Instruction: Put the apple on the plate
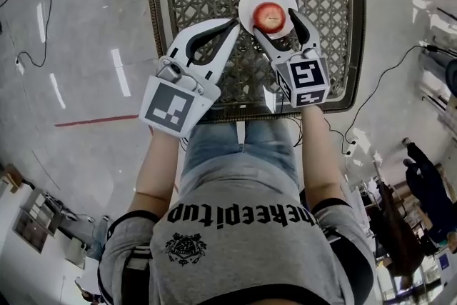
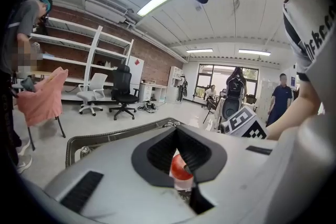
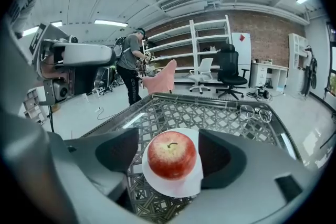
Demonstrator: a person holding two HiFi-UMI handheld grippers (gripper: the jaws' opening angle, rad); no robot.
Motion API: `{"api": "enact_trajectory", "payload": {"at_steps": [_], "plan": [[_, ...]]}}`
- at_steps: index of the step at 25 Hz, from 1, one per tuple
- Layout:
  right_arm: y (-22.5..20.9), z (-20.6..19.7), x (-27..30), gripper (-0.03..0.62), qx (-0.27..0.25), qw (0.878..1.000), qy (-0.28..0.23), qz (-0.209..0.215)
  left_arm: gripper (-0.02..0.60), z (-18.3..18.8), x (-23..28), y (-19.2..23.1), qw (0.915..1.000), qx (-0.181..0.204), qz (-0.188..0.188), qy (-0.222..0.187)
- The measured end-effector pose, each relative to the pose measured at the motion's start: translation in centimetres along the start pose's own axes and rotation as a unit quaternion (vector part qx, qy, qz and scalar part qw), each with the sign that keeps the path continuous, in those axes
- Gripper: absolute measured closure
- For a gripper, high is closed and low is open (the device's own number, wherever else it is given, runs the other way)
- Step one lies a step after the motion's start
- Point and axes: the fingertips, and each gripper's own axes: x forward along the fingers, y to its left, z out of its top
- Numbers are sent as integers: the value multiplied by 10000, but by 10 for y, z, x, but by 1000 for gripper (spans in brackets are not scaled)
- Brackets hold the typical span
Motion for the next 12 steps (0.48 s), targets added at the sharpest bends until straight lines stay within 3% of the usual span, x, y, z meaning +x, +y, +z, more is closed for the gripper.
{"api": "enact_trajectory", "payload": {"at_steps": [5, 12], "plan": [[0, 16, -20, 355, -1, 9997, -217, -146, 561, 12, 1, -10, 9998, 120, -131, -64], [6, 29, -42, 452, 26, 9989, -406, -232, 561, 20, 1, -24, 9991, 261, -331, -88]]}}
